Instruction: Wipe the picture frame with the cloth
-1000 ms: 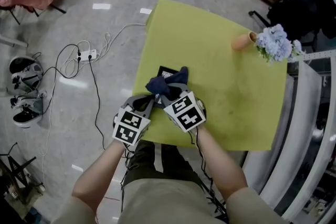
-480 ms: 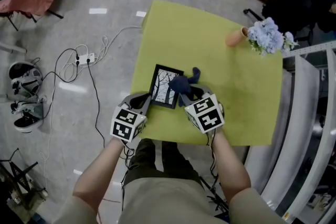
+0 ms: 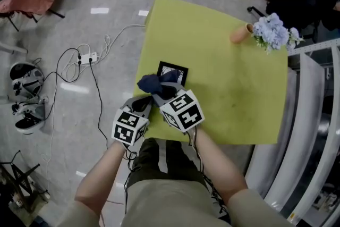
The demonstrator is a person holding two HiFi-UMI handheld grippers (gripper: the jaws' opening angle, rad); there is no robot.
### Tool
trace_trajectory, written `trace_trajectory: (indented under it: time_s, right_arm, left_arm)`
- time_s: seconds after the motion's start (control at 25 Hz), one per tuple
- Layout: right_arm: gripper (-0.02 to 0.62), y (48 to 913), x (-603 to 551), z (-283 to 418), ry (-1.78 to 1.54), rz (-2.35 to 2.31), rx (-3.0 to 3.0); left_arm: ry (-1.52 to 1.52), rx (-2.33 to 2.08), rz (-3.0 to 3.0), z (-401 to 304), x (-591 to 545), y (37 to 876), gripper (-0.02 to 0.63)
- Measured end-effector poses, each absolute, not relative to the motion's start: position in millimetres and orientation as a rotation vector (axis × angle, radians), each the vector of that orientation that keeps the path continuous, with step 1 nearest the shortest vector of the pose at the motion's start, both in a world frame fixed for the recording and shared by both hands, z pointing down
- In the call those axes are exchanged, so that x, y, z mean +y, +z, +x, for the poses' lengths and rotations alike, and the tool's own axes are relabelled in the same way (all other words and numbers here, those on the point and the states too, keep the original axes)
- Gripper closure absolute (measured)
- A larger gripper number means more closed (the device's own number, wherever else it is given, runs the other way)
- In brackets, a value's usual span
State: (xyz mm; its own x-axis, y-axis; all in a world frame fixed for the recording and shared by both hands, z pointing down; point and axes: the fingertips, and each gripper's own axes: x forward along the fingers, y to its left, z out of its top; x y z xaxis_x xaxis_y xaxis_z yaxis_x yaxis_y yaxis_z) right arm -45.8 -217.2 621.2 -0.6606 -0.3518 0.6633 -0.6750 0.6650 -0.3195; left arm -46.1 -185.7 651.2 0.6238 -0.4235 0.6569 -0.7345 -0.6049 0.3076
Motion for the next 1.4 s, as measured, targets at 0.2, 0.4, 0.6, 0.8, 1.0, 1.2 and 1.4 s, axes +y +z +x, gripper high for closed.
trace_trajectory:
  time_s: [0.2, 0.4, 0.6, 0.8, 1.0, 1.2, 1.4]
  right_arm:
    - [0.517, 647.5, -202.1, -43.8, 0.881, 0.801, -2.253]
    - [0.517, 652.9, -181.9, -27.4, 0.866, 0.802, -2.193]
    - [0.517, 655.3, -172.3, 8.4, 0.864, 0.835, -2.133]
    - [0.518, 651.1, -167.8, 39.8, 0.854, 0.912, -2.095]
    - [0.52, 656.7, -159.1, 100.1, 0.827, 1.047, -1.974]
    - [0.523, 624.7, -158.1, 151.2, 0.85, 1.222, -1.976]
    - [0.523, 573.2, -169.9, 179.1, 0.812, 1.363, -2.035]
  left_arm:
    - [0.745, -0.903, 2.279, -45.7, -185.7, 655.4, 0.595]
    - [0.751, -0.914, 2.271, -48.6, -187.1, 654.5, 0.594]
    - [0.743, -0.909, 2.254, -46.9, -187.1, 654.7, 0.595]
    - [0.754, -0.91, 2.257, -47.1, -187.5, 655.1, 0.595]
    - [0.82, -0.935, 2.27, -48.0, -188.1, 655.5, 0.597]
    - [0.892, -0.938, 2.21, -47.6, -183.1, 651.9, 0.598]
    - [0.818, -1.001, 2.247, -50.6, -193.6, 607.8, 0.598]
